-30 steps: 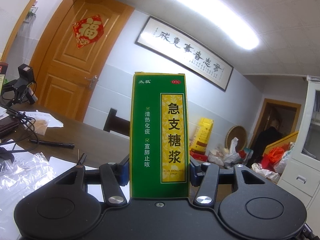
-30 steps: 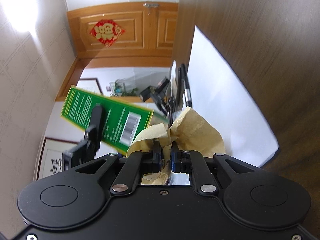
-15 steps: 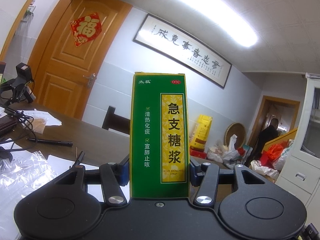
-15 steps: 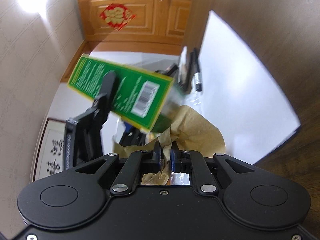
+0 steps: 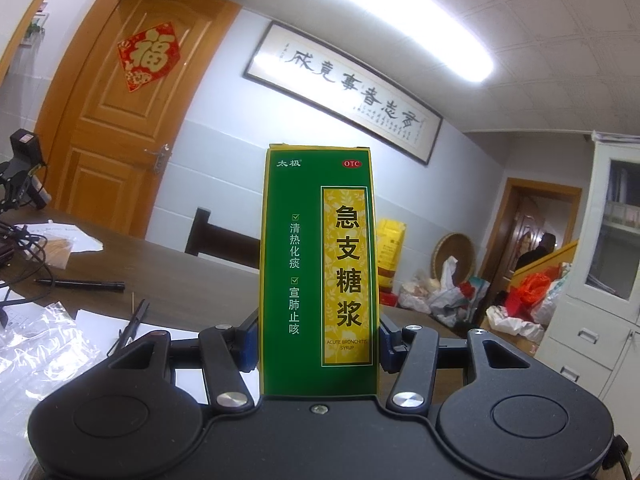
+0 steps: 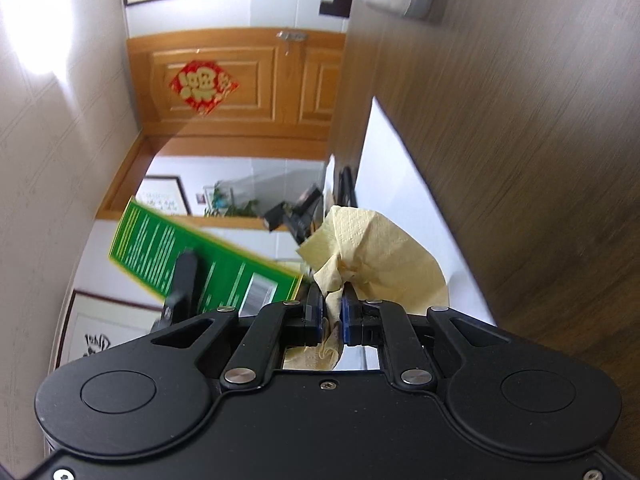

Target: Clean container

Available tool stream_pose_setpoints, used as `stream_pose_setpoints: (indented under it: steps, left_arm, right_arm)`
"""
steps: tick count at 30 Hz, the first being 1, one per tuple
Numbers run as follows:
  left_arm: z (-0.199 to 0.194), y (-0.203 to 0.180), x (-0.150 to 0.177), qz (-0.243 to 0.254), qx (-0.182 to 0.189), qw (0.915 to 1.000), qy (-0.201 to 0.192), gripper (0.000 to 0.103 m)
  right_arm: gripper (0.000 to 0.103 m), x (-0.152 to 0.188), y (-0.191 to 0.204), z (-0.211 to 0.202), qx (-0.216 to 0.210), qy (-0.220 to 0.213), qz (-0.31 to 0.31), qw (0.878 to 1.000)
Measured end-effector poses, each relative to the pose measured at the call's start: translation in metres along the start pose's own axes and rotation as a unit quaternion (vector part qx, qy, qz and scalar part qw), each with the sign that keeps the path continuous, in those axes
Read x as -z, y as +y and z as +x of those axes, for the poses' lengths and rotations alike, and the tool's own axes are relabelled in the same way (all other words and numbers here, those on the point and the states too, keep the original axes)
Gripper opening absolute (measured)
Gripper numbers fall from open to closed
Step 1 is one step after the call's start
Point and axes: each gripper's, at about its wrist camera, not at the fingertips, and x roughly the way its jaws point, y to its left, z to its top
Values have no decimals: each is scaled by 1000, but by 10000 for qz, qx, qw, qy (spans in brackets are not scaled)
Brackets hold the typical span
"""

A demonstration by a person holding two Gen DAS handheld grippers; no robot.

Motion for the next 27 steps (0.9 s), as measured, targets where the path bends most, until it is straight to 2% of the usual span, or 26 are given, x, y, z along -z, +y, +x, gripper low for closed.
stream_pose_setpoints:
  steps: [10, 15, 19, 27]
  left_arm:
    - [3, -10, 7, 280, 261, 9992, 112, 49]
    - [8, -20, 13, 533, 433, 9973, 261, 49]
    - [8, -26, 17, 652, 697, 9949, 336, 49]
    - [7, -35, 22, 775, 1376, 9862, 488, 49]
  right_arm:
    - [10, -15, 6, -5, -110, -340, -71, 9993]
    - [10, -20, 15, -8, -222, -264, -249, 9991]
    - [10, -27, 29, -5, -384, -200, -413, 9982]
    - [10, -53, 68, -19, -965, -279, -905, 9908]
